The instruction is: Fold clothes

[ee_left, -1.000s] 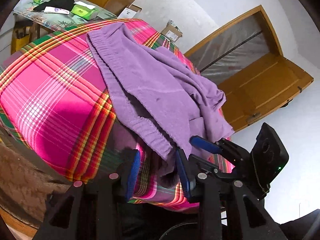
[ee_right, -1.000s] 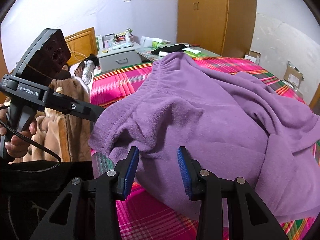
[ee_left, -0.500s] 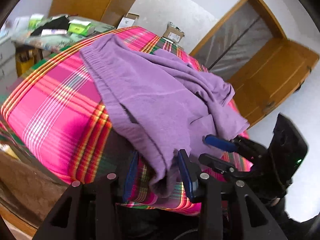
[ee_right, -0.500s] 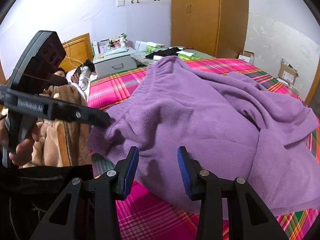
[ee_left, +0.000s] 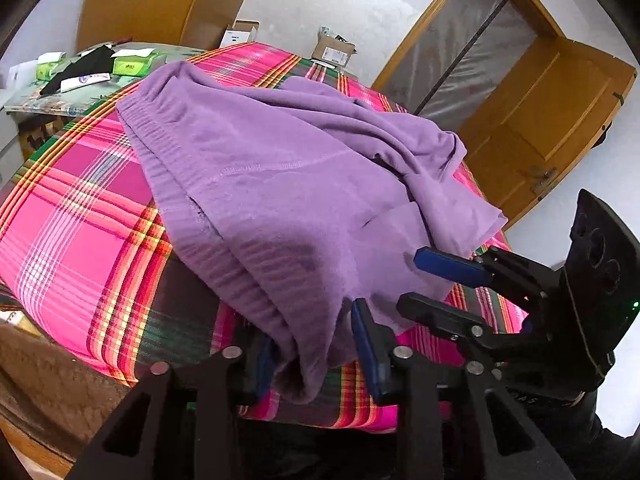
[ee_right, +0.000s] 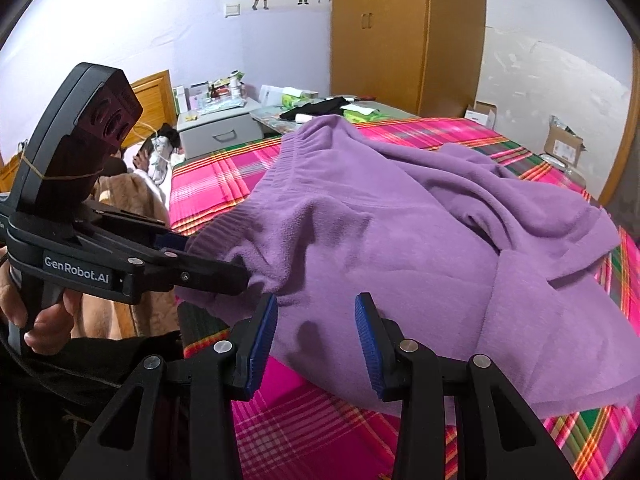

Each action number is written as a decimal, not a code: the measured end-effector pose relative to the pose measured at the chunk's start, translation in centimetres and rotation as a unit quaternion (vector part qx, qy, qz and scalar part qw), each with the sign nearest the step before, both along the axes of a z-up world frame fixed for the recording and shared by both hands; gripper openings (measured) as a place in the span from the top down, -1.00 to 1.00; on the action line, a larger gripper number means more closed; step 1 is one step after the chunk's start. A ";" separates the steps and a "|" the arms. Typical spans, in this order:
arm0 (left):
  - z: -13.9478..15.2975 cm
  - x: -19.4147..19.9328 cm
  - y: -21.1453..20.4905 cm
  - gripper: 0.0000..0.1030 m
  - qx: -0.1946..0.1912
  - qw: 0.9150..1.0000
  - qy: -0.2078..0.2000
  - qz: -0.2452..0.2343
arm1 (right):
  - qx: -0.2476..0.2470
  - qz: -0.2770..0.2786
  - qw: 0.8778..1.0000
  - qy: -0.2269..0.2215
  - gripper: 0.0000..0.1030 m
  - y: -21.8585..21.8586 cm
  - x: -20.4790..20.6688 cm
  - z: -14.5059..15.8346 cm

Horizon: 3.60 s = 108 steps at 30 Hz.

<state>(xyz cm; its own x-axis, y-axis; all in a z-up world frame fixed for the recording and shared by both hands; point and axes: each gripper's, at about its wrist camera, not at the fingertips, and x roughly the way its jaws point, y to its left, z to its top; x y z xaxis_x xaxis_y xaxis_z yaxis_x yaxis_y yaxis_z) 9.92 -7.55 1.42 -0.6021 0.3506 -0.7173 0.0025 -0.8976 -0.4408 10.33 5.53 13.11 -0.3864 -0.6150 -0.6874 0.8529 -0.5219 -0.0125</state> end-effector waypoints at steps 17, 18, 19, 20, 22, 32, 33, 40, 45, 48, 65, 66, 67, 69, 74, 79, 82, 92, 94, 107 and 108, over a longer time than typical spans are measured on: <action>-0.6 -0.2 -0.8 0.80 -0.079 0.997 -0.004 0.024 | -0.022 -0.042 0.999 -0.015 0.19 0.5 -1.9 0.7; -0.6 -0.2 -0.9 0.80 -0.084 0.996 -0.003 0.026 | -0.027 -0.047 0.998 -0.019 0.19 0.6 -2.1 0.8; -0.6 -0.2 -0.9 0.80 -0.088 0.996 -0.003 0.029 | -0.033 -0.050 0.998 -0.022 0.19 0.7 -2.3 0.9; -0.5 -0.2 -1.0 0.80 -0.095 0.995 -0.001 0.031 | -0.039 -0.053 0.998 -0.026 0.19 0.7 -2.5 1.1; -0.4 -0.1 -1.3 0.80 -0.106 0.994 0.001 0.036 | -0.052 -0.057 0.997 -0.030 0.19 0.9 -2.8 1.3; 0.1 -0.3 -3.6 0.80 -0.129 0.990 0.009 0.063 | -0.089 -0.058 0.994 -0.024 0.18 0.5 -3.8 2.5; 0.2 -0.3 -3.8 0.80 -0.131 0.989 0.010 0.065 | -0.089 -0.055 0.994 -0.029 0.18 0.2 -3.9 2.5; 0.1 -0.4 -5.7 0.80 -0.133 0.987 0.005 0.085 | -0.081 -0.034 0.995 -0.054 0.18 -1.4 -5.1 2.7; -0.2 0.1 -7.6 0.80 -0.113 0.988 -0.004 0.102 | -0.074 -0.007 0.996 -0.053 0.18 -3.1 -6.2 3.7; -0.6 0.5 -8.5 0.80 -0.101 0.989 -0.013 0.106 | -0.070 0.010 0.996 -0.055 0.18 -4.3 -7.3 4.7; -0.9 -0.3 -9.0 0.81 -0.073 0.993 -0.027 0.087 | 0.091 0.122 0.987 -0.058 0.18 -22.2 -21.1 1.1; -0.9 -0.4 -9.0 0.81 -0.074 0.993 -0.028 0.087 | 0.096 0.123 0.986 -0.060 0.18 -22.7 -21.8 0.6; -0.8 -0.5 -8.9 0.81 -0.074 0.993 -0.029 0.086 | 0.100 0.124 0.985 -0.065 0.18 -23.1 -22.2 0.1; -0.8 -0.8 -8.9 0.81 -0.078 0.993 -0.033 0.087 | 0.102 0.126 0.984 -0.078 0.18 -23.9 -23.0 -0.7; -0.7 -1.3 -8.7 0.81 -0.089 0.991 -0.037 0.088 | 0.102 0.137 0.980 -0.099 0.18 -25.3 -23.4 -1.4; -0.6 -1.3 -8.6 0.80 -0.091 0.991 -0.038 0.087 | 0.107 0.127 0.979 -0.116 0.91 -26.1 -23.2 -1.3; -0.6 -1.5 -8.7 0.80 -0.092 0.992 -0.037 0.084 | 0.110 0.123 0.982 -0.096 0.91 -26.4 -22.9 -1.1; -0.5 -3.2 -9.3 0.81 -0.099 0.992 -0.034 0.071 | 0.048 0.033 0.998 -0.029 0.93 -24.1 -26.7 4.1; -0.3 -3.9 -9.7 0.81 -0.103 0.992 -0.031 0.068 | 0.041 0.014 0.999 -0.017 0.93 -23.6 -27.8 5.0; 2.1 -12.0 -16.0 0.81 -0.155 0.984 -0.005 0.090 | 0.001 -0.084 0.996 0.008 0.93 -22.3 -35.3 8.3; 1.4 -12.7 -16.3 0.81 -0.152 0.984 -0.016 0.087 | 0.009 -0.087 0.996 0.004 0.92 -22.7 -35.7 7.6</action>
